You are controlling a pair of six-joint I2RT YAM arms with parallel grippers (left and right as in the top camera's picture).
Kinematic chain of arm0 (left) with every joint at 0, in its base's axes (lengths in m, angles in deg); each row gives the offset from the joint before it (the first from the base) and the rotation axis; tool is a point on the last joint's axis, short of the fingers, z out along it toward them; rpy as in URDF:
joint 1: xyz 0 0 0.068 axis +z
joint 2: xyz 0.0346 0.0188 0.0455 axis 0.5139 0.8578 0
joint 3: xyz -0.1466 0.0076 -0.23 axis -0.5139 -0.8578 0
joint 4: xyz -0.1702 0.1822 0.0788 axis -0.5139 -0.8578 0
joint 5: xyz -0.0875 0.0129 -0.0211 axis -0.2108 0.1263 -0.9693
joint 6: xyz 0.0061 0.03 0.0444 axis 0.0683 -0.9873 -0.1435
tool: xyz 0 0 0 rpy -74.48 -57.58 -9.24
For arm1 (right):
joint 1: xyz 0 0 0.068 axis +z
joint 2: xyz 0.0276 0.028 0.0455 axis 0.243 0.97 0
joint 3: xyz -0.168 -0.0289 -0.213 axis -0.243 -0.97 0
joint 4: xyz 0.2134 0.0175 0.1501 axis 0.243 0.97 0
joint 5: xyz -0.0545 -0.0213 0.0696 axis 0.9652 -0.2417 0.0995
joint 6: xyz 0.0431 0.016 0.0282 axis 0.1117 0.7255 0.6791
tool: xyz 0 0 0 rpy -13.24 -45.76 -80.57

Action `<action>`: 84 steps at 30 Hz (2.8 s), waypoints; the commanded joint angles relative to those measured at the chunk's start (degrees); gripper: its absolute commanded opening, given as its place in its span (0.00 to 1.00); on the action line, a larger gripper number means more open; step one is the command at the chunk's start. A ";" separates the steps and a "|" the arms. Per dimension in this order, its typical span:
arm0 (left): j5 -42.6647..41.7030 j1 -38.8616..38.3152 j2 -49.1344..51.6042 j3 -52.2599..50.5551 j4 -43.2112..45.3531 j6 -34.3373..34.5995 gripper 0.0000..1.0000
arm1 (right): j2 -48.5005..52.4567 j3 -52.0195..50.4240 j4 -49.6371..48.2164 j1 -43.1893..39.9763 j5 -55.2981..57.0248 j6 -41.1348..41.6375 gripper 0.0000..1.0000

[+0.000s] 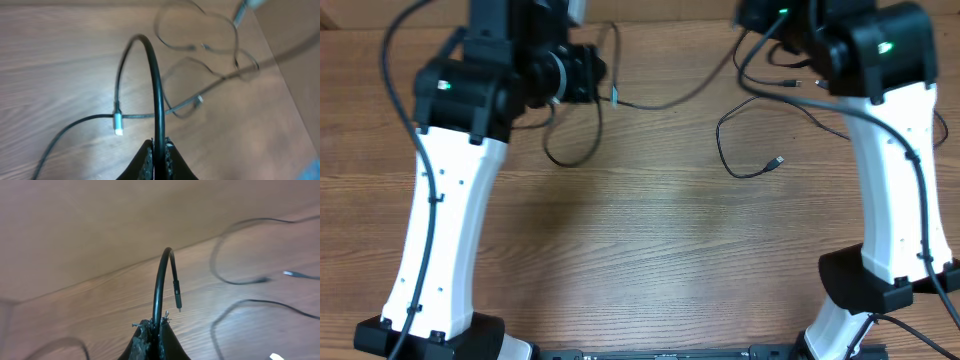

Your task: Untangle cables

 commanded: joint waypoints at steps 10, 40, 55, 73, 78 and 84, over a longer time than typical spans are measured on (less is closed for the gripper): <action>-1.68 -13.84 1.57 0.70 -0.81 -6.80 0.17 | -2.19 1.09 14.43 -17.75 0.81 0.20 0.04; 26.80 -8.26 3.54 0.70 -2.78 8.66 0.91 | -2.54 0.74 18.82 -22.56 -7.98 -3.69 0.04; 26.58 0.00 3.54 0.70 -10.27 9.40 1.00 | -2.54 -14.21 18.82 -29.14 15.50 -1.92 0.04; 26.60 0.00 3.82 0.70 -8.57 9.40 0.99 | -2.51 -33.90 11.02 -48.15 16.31 -1.70 0.09; 26.60 0.00 3.82 0.70 -9.16 9.40 1.00 | -2.49 -38.21 7.61 -49.27 16.31 -1.70 0.11; 26.60 0.00 3.82 0.70 -9.07 9.40 1.00 | -2.49 -41.16 6.08 -49.24 16.06 -1.46 0.10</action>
